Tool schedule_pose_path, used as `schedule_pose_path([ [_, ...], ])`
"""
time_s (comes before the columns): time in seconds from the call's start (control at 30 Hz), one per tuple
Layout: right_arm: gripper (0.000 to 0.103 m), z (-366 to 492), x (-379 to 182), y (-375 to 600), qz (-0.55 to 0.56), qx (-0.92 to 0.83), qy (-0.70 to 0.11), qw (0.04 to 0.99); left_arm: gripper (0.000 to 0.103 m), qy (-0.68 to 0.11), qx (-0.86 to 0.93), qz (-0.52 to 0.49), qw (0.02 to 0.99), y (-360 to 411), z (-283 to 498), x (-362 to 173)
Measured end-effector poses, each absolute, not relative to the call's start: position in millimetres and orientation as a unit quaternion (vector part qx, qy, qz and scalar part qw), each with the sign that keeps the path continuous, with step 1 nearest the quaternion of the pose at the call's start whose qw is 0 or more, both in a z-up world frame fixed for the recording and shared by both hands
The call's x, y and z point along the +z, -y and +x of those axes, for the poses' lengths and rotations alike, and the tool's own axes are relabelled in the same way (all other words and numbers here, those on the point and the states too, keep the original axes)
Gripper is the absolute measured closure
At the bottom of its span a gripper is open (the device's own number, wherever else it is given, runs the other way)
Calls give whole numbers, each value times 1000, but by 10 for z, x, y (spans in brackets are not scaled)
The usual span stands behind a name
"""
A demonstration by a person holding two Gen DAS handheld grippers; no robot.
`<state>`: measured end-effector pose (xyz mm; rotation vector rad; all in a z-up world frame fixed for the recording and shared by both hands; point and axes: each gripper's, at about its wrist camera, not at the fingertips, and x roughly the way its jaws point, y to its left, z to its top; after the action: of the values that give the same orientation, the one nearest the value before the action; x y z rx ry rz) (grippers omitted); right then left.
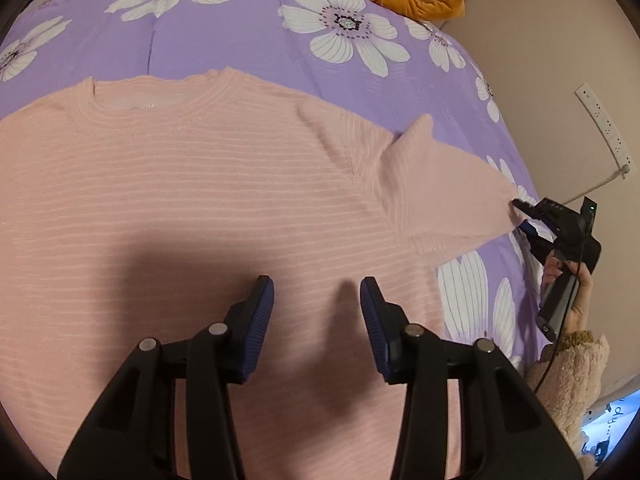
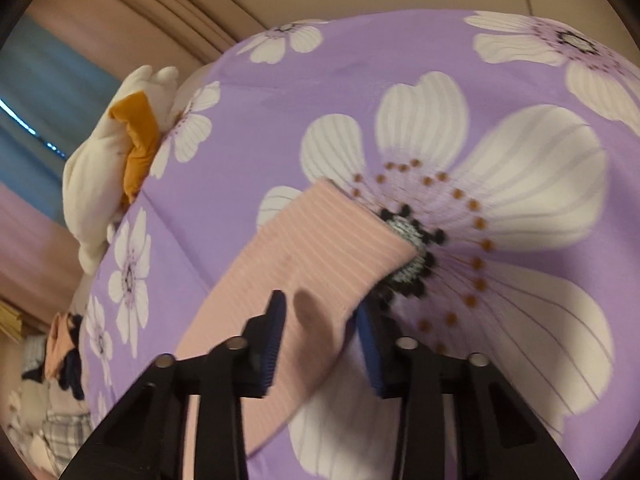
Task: Fold small clothes
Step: 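Grasp the sweater sleeve cuff with the right gripper, then fold the held sleeve across the sweater body with the right gripper, release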
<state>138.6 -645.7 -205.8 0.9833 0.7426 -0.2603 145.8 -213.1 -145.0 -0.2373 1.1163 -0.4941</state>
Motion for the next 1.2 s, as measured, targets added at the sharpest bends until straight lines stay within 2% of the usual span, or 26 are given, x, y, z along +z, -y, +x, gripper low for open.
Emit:
schedule_pose_path([
  [0.03,96,1430,-2065,6431,450,-133,-349,811,59,-522,-231,-113,813,2132,1480,-1440],
  [0.33,97,999,-1682,6602,443,-175,-282,833,59,-509,-222,-106,825,2204,1769,-1305],
  [0.53,97,1029,-2086,6703,453,-219,-344,793,59,-531,-213,-119,812,2255,1995,-1481],
  [0.67,97,1033,-1893,6731,443,-216,-314,811,58,-525,-213,-126,814,2226,1976,-1483],
  [0.83,97,1083,-1742,6568,390,-237,-321,830,58,-520,-214,-140,815,2138,1873,-1373],
  [1.2,97,949,-964,6042,291,-142,-230,918,41,-456,-216,-148,851,1819,1496,-927],
])
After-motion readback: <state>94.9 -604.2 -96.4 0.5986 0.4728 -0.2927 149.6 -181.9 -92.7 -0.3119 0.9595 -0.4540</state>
